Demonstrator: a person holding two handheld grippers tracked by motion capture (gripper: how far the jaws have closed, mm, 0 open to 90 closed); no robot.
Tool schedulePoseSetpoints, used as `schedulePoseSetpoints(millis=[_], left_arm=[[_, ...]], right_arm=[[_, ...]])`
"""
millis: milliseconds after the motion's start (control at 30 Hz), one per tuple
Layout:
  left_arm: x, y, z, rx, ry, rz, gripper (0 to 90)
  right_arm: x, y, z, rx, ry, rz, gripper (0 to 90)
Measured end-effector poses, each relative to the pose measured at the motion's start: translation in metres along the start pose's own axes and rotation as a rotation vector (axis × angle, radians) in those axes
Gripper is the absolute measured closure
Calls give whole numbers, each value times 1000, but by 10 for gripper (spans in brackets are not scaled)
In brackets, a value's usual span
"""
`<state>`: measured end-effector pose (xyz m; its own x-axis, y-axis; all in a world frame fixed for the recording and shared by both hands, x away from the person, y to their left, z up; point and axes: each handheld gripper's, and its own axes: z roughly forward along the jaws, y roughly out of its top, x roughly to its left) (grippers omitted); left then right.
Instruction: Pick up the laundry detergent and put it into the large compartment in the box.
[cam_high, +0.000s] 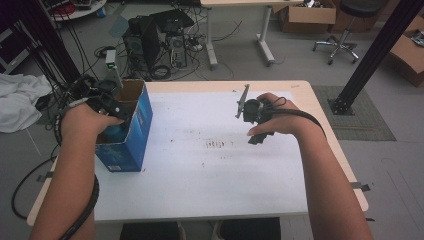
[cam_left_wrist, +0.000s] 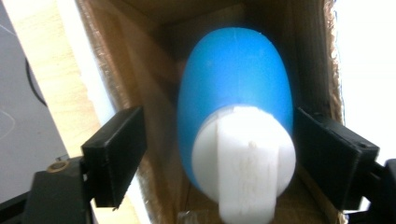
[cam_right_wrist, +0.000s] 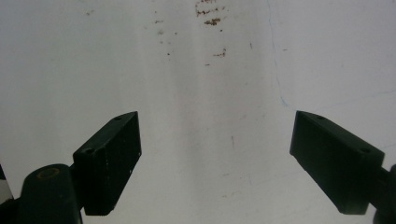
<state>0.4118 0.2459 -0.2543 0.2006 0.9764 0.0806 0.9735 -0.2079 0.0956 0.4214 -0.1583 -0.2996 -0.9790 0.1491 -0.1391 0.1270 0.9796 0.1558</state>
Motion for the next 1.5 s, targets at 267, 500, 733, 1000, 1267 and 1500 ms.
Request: schedulePoseSetpoints(millis=[267,500,733,1000,1267,1500], left_arm=[[0,-4,-11,-13,19,8,160],[-3,-4,-20,-20,39,29,150],[-6,-3,-29,-33,36,37,141],[-11,-1,-32,-13,23,51,77],[-22,-1,-41,-14,33,109,19],[-32,1,-55,-50,38,168,1]], right_arm=[[1,0,-2,-1,-1,1,165],[2,-3,-5,-6,-3,7,165],[2,-5,-8,-5,-6,13,165],[3,-5,-9,0,-11,13,165],[2,-6,-9,5,-11,8,165],[3,-2,-11,3,-12,1,165]])
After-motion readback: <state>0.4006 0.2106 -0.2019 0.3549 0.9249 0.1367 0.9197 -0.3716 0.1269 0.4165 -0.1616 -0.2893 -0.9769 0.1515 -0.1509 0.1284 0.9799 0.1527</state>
